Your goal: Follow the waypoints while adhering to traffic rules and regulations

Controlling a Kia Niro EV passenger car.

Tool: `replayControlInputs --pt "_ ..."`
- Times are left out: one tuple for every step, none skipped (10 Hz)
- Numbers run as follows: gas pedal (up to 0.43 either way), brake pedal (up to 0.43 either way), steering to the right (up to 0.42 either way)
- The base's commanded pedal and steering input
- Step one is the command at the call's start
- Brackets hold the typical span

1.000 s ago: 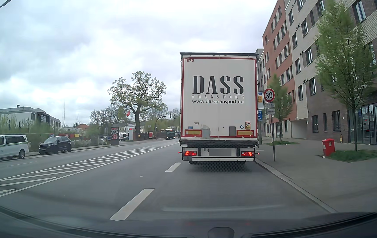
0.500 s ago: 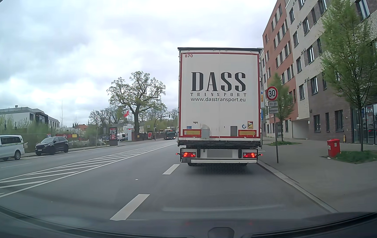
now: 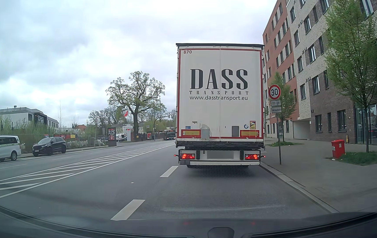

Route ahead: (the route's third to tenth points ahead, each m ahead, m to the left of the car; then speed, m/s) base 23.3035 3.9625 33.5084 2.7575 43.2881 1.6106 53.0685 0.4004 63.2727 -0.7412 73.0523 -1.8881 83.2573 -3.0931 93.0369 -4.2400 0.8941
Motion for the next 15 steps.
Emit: replayControlInputs --pt "0.0 0.006 0.01" --pt "0.0 0.006 0.011" --pt "0.0 0.0 0.011" --pt "0.0 0.0 0.01" --pt "0.0 0.006 0.011" --pt "0.0 0.0 0.011" --pt "0.0 0.0 0.01" --pt "0.0 0.006 0.01" --pt "0.0 0.006 0.01" --pt "0.0 0.018 0.01" --pt "0.0 0.012 0.01" --pt "0.0 0.006 0.01" --pt "0.0 0.006 0.01" --pt "0.0 0.006 0.01" --pt "0.0 0.006 0.01"
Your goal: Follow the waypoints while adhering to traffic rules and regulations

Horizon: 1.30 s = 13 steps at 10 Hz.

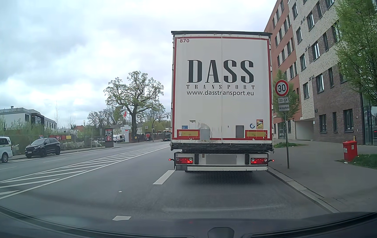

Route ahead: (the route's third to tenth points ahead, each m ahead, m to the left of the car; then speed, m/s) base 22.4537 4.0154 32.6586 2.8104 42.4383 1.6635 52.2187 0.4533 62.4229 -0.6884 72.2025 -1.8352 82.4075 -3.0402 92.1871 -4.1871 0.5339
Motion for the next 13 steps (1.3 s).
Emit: replayControlInputs --pt "0.0 0.006 0.01" --pt "0.0 0.0 0.01" --pt "0.0 0.006 0.01" --pt "0.0 0.0 0.01" --pt "0.0 0.0 0.01" --pt "0.0 0.0 0.01" --pt "0.0 0.0 0.01" --pt "0.0 0.006 0.01" --pt "0.0 0.0 0.011" --pt "0.0 0.0 0.013" --pt "0.0 0.006 0.015" --pt "0.0 0.0 0.015" --pt "0.0 0.0 0.015"
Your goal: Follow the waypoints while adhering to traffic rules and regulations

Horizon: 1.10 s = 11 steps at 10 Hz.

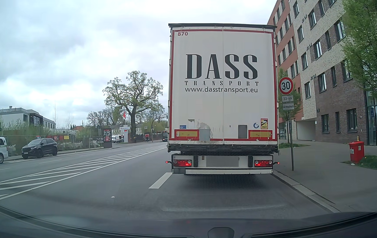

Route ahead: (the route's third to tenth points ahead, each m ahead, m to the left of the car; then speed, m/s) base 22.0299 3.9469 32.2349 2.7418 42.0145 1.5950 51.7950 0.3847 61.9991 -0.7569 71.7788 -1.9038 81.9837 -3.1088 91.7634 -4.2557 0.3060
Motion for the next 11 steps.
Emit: replayControlInputs --pt "0.0 0.0 0.015" --pt "0.0 0.006 0.015" --pt "0.0 0.0 0.015" --pt "0.0 0.0 0.015" --pt "0.0 0.0 0.015" --pt "0.0 0.0 0.015" --pt "0.0 0.006 0.015" --pt "0.0 0.006 0.015" --pt "0.0 0.006 0.015" --pt "0.0 0.006 0.015" --pt "0.0 0.0 0.015"
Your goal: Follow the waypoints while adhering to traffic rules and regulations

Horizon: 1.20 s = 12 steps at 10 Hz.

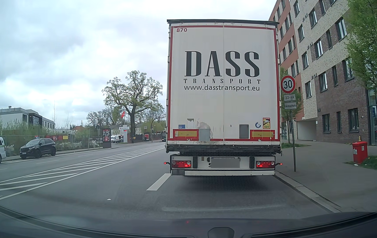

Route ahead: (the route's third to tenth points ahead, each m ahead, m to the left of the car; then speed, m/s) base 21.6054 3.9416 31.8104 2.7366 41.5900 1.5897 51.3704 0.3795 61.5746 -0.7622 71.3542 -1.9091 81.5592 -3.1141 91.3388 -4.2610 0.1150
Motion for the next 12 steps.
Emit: replayControlInputs --pt "0.0 0.0 0.015" --pt "0.0 0.006 0.015" --pt "0.0 0.0 0.015" --pt "0.0 0.0 0.015" --pt "0.0 0.006 0.015" --pt "0.0 0.0 0.015" --pt "0.0 0.006 0.015" --pt "0.0 0.0 0.015" --pt "0.0 0.006 0.015" --pt "0.0 0.0 0.015" --pt "0.0 0.0 0.015" --pt "0.0 0.0 0.015"
